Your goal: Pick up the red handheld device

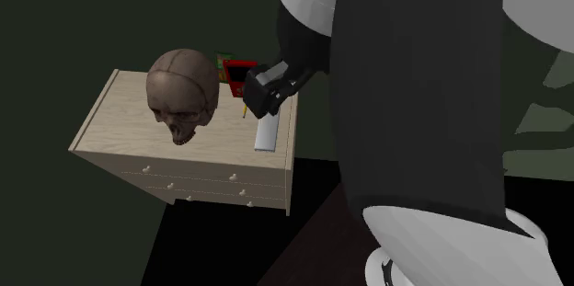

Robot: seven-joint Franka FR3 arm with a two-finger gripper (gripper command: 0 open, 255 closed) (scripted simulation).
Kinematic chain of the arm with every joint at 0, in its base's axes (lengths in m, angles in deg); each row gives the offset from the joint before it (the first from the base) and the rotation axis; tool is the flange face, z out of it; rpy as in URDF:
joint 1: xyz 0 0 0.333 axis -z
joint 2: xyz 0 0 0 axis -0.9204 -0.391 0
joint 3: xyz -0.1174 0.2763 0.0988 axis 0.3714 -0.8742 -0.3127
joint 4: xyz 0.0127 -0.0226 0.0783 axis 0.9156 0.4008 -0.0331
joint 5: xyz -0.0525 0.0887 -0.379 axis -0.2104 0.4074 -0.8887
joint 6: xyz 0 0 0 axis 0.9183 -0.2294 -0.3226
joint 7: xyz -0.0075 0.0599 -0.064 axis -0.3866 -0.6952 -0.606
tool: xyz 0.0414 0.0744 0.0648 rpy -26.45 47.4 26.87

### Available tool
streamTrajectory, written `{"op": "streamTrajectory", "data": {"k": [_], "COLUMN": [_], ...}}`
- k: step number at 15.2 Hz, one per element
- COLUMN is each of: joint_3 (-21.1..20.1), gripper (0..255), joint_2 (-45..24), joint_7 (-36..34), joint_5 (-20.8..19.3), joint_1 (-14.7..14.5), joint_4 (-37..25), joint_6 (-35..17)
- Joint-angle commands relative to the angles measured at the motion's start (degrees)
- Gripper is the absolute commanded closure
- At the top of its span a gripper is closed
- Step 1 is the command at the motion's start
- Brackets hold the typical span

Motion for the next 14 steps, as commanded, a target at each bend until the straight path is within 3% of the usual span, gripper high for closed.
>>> {"op": "streamTrajectory", "data": {"k": [1, 14], "joint_3": [0.0, 6.74], "gripper": [0, 0], "joint_2": [0.0, -28.21], "joint_7": [0.0, 11.75], "joint_5": [0.0, -0.33], "joint_1": [0.0, -0.47], "joint_4": [0.0, -10.68], "joint_6": [0.0, -11.29]}}
